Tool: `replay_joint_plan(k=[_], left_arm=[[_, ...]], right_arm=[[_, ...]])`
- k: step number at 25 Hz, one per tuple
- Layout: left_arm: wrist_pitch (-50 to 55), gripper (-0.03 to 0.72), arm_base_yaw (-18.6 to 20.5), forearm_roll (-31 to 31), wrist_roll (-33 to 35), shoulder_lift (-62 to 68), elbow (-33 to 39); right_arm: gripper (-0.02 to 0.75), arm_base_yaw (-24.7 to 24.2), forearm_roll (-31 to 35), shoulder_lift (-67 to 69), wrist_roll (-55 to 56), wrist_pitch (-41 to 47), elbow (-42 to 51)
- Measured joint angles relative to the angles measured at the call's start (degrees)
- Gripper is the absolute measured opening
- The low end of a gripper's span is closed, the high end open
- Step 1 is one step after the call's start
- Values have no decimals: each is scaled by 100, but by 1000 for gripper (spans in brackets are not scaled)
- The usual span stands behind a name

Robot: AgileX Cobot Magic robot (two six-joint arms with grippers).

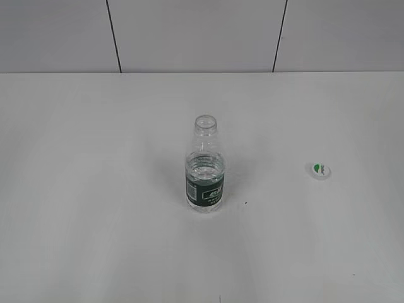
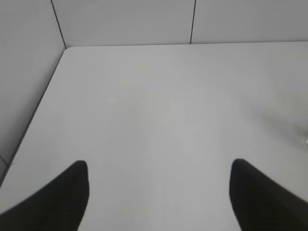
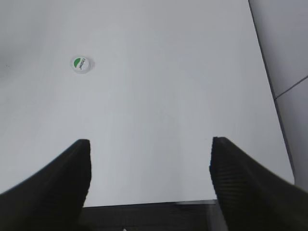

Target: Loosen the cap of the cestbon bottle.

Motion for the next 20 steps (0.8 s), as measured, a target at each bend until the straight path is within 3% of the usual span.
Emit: replay_joint_plan(k=[13, 20], left_arm=[[-386, 538, 0, -427, 477, -47, 821], [-495, 538, 0, -447, 489, -49, 873]], right_arm=[[587, 0, 201, -2867, -136, -19, 1038], [587, 0, 203, -3017, -192, -3, 1511]])
